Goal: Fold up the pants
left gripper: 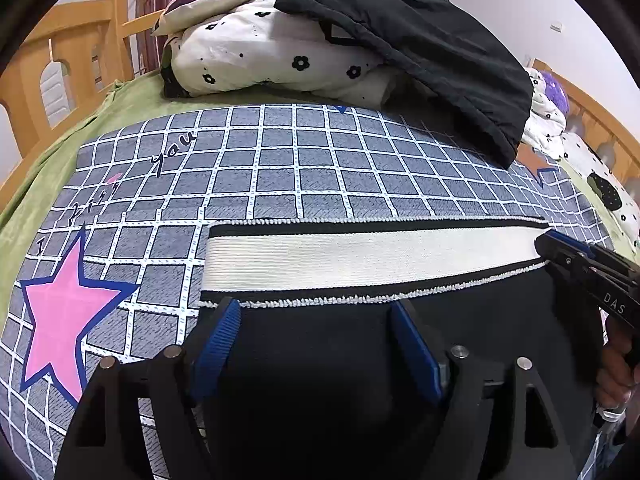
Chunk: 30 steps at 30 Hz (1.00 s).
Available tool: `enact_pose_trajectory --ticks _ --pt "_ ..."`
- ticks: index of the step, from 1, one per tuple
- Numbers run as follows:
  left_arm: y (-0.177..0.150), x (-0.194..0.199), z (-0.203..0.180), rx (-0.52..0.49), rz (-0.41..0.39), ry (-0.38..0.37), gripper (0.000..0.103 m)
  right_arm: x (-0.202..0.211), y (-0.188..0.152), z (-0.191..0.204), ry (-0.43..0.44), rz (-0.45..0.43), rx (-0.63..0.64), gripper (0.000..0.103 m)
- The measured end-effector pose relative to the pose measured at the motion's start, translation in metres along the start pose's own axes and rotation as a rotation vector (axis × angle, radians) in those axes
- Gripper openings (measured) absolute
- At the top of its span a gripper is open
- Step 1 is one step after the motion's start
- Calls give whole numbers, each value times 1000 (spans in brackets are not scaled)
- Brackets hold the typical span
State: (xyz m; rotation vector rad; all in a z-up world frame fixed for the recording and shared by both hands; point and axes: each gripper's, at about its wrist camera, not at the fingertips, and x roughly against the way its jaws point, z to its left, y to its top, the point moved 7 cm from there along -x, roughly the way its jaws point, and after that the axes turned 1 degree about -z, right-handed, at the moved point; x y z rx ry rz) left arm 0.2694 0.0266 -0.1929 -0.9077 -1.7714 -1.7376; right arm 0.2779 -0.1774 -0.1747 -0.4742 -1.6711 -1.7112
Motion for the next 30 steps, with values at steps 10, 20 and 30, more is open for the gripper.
enact_pose_trajectory --ticks 10,20,30 --pt "-1 0 -1 -12 -8 20 81 4 -4 2 -9 -21 14 27" --pt "-1 0 -2 -15 -6 21 83 5 -3 4 -20 -26 24 27" --pt "-2 0 -2 -18 -7 30 84 5 -4 4 -21 -27 24 27"
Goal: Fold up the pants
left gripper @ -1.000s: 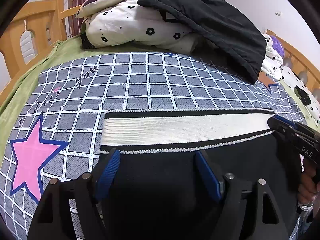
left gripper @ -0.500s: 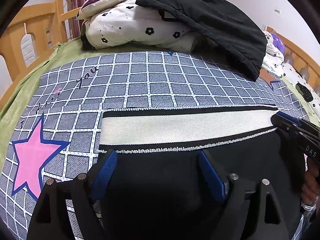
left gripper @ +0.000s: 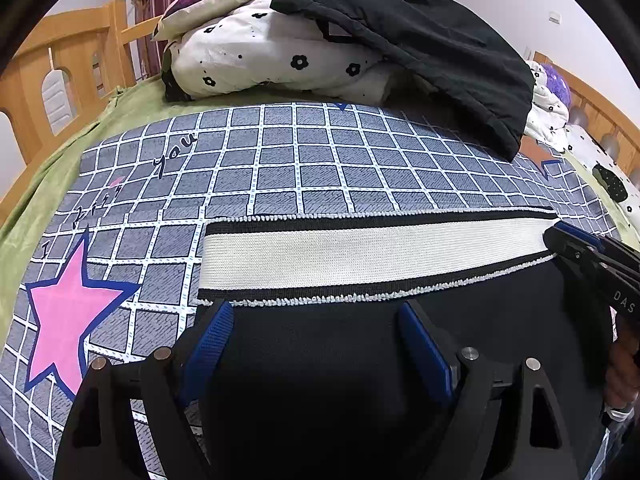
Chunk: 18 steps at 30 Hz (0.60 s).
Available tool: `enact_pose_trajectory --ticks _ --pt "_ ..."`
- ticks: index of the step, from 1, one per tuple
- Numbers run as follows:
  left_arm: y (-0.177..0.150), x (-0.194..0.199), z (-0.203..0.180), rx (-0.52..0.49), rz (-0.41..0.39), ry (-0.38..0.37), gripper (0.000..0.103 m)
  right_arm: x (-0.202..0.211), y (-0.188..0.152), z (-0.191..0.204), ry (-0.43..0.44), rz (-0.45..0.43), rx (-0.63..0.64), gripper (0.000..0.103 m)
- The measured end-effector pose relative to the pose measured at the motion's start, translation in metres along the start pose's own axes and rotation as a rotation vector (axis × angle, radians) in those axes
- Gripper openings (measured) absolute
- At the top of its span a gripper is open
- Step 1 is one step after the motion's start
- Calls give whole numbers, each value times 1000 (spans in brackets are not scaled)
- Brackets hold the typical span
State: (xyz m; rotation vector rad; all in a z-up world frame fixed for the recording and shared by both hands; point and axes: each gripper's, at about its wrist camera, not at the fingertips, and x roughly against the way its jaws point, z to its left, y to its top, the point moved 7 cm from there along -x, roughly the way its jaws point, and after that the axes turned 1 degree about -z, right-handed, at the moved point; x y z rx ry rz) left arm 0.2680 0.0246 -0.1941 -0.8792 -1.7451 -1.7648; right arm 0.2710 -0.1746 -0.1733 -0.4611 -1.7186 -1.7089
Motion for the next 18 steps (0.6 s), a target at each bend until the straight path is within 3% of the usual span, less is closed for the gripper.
enact_pose_trajectory --ticks 9,14,18 --pt "0 0 0 -1 0 1 85 1 0 0 -2 0 5 28" --pt "-2 2 0 1 23 9 85 3 2 -2 28 18 12 28" --pt "-6 8 -2 12 53 18 85 11 -1 -3 5 32 26 28"
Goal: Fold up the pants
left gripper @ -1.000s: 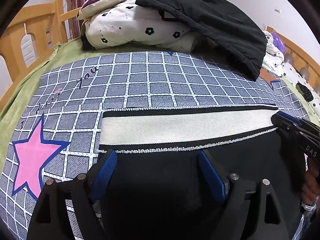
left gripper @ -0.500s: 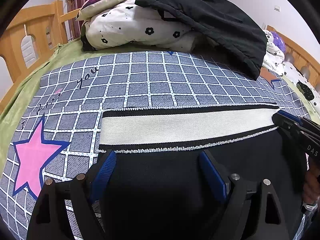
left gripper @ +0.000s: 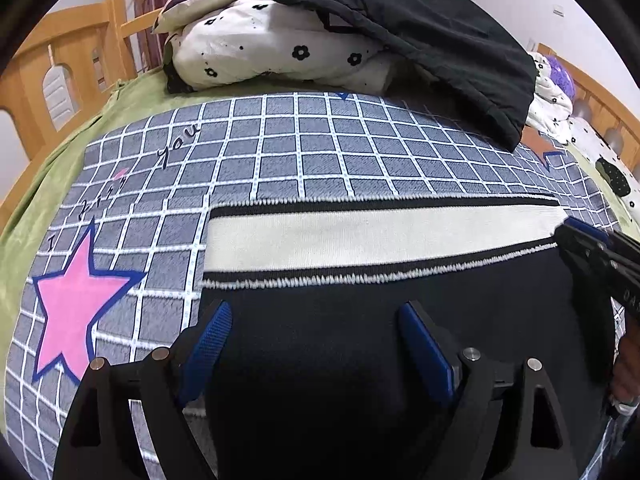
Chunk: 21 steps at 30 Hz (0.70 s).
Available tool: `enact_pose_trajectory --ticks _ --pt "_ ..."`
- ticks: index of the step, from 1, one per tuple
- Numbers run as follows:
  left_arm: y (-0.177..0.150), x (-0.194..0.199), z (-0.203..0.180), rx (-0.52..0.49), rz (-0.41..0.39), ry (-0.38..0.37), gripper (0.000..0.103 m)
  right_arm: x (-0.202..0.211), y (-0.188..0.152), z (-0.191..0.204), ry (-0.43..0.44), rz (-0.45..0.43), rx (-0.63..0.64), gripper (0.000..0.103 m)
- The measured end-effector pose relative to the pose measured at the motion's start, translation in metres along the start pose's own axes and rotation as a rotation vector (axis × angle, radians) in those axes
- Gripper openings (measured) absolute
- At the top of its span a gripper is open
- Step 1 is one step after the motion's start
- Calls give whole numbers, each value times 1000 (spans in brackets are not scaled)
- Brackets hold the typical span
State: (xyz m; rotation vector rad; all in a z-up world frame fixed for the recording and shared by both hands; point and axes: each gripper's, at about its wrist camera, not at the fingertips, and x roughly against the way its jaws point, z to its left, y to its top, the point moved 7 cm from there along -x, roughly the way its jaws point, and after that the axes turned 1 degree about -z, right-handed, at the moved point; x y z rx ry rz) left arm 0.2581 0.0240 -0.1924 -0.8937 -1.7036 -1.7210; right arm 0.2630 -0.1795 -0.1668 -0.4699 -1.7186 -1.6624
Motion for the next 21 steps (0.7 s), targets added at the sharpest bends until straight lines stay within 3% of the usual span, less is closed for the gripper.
enact_pose_trajectory --ticks 5,10,16,21 --pt "-19 18 -8 34 39 -29 85 18 -15 1 -4 24 18 28" --pt "-40 40 -23 -47 38 -18 85 37 -37 5 14 67 5 28" --pt "-76 71 -18 32 77 -128 85 64 -66 6 3 72 -23 28" --pt "-106 85 -5 19 94 -99 84 93 -104 7 1 107 -48 28"
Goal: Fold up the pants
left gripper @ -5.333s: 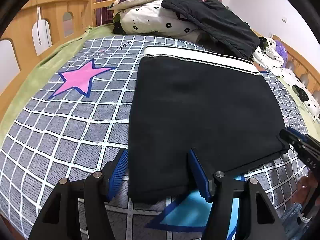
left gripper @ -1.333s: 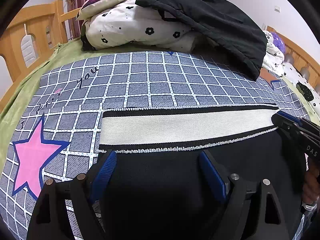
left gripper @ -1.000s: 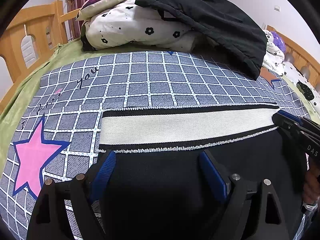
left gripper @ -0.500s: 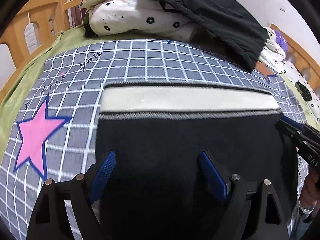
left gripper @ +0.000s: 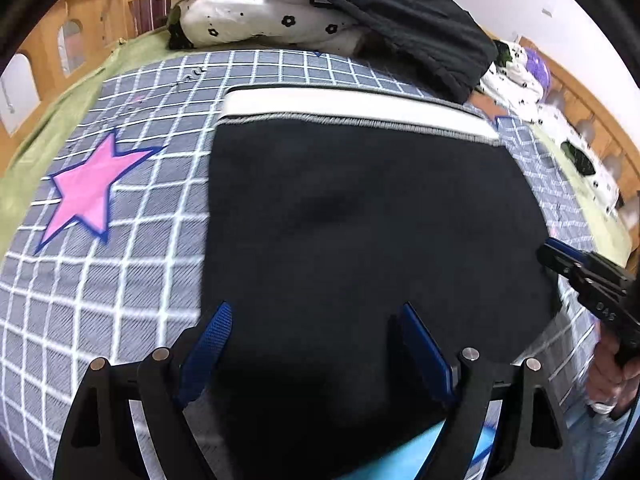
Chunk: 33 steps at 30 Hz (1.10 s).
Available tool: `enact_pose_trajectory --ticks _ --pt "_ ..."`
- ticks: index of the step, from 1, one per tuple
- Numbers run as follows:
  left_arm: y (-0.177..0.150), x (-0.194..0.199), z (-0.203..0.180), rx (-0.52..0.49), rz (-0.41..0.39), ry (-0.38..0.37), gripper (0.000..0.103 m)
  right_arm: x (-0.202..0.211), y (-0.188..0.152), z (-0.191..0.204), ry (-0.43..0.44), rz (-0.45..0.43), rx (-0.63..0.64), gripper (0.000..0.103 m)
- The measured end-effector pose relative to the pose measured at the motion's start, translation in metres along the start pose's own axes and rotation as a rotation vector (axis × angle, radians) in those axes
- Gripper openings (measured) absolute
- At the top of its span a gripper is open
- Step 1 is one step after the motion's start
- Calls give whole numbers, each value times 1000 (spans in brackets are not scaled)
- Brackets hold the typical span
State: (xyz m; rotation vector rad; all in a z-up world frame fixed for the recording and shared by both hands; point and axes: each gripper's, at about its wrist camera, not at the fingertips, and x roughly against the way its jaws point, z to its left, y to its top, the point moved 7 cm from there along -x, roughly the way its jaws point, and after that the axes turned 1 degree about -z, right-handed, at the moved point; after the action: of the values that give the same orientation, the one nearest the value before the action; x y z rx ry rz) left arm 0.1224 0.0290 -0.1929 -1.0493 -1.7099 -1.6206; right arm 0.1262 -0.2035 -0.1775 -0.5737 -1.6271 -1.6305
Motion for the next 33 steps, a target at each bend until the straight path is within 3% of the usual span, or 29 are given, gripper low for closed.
enact_pose_trajectory --ticks 3,6,12,17,22,25,27,28,31,32,33 --pt "-21 11 4 -16 6 15 84 10 -19 3 -23 13 13 28" --pt "-40 20 7 6 31 -21 84 24 -29 8 -10 5 8 28" --pt "-68 31 13 -13 77 -26 84 34 -33 6 -36 -24 -28 32" --pt "-81 27 21 -107 78 105 84 38 -31 0 -39 -35 -49 32" --pt "-80 25 30 -179 22 259 80 41 -29 -3 -32 -48 -60 35" --pt "-73 25 27 -198 -14 276 65 40 -29 -1 -30 -46 -58 39" --pt "-69 25 20 -203 -38 240 29 39 -30 -1 -31 -44 -60 39" --pt "-67 27 15 -201 -43 213 19 39 -30 -2 -31 -45 -62 39" --pt "-58 47 10 -165 -155 187 15 39 -30 -2 -28 -47 -67 39" --pt "-57 47 11 -169 -158 183 15 39 -30 -3 -30 -47 -69 39" --pt "-60 38 15 -161 -114 182 15 38 -30 -3 -32 -44 -71 39"
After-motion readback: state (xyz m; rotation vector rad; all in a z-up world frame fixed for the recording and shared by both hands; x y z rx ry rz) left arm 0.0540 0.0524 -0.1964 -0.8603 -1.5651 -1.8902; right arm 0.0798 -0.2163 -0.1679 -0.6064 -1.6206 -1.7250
